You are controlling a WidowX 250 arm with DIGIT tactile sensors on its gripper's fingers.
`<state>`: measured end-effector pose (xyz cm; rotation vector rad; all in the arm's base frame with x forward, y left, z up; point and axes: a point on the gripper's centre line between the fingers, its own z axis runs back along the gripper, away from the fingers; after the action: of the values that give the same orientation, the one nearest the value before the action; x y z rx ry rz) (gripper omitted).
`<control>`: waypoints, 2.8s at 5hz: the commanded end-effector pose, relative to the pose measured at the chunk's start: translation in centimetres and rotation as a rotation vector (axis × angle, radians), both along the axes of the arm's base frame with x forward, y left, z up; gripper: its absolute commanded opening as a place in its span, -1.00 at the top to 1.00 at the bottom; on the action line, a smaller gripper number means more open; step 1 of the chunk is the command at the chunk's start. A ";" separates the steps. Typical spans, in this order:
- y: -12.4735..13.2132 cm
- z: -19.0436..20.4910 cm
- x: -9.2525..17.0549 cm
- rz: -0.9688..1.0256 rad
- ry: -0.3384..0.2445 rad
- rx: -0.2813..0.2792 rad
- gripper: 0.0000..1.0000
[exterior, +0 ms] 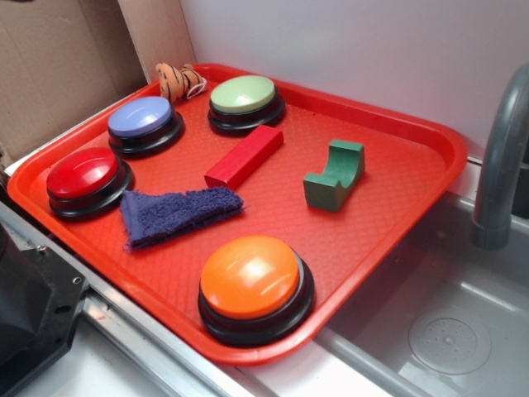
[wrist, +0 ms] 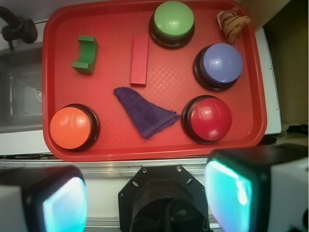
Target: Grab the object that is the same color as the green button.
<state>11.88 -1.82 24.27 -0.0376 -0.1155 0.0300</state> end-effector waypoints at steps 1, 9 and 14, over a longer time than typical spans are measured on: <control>0.0 0.0 0.0 0.000 0.000 0.000 -1.00; -10.5 -18.1 16.3 0.324 0.017 -0.109 -1.00; -10.5 -20.7 17.1 0.356 0.026 -0.060 1.00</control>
<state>28.12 -12.51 2.65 -0.0538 -0.0679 0.3807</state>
